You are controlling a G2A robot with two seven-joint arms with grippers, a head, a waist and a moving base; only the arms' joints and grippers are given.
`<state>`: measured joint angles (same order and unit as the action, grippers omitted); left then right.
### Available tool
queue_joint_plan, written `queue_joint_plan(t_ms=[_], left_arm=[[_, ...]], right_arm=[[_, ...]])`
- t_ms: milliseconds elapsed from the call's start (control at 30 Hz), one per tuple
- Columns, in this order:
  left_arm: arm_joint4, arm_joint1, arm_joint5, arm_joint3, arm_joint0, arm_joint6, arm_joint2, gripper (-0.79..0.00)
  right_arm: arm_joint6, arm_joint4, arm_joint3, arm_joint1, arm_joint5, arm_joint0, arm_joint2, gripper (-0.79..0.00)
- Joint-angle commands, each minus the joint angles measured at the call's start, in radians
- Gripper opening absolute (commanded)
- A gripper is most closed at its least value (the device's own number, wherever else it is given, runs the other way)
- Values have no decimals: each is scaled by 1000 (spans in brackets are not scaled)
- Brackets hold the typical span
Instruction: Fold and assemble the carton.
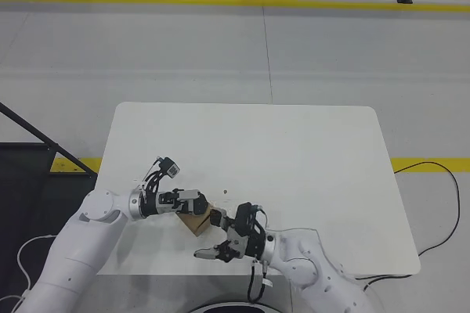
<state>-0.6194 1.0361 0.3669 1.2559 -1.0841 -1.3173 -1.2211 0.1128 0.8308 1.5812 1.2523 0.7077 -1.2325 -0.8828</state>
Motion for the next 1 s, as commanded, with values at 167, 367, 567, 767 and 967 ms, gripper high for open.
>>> queue_joint_plan(t_ms=[167, 367, 567, 767, 967], left_arm=[[-5, 2, 1, -4, 3, -3, 5, 0], [-7, 2, 2, -9, 4, -2, 6, 0], [-9, 3, 1, -12, 5, -2, 7, 0], [-12, 4, 5, -14, 6, -5, 8, 0], [-16, 4, 9, -17, 5, -10, 4, 0]], right_arm=[[-99, 1, 5, -4, -39, -41, -44, 0], [-79, -33, -46, 11, -32, 10, -5, 0], [-105, -52, -85, 31, -46, 53, 34, 0], [-79, -87, -131, 50, -64, 95, 70, 0], [-70, -93, -155, 59, -64, 107, 83, 0]])
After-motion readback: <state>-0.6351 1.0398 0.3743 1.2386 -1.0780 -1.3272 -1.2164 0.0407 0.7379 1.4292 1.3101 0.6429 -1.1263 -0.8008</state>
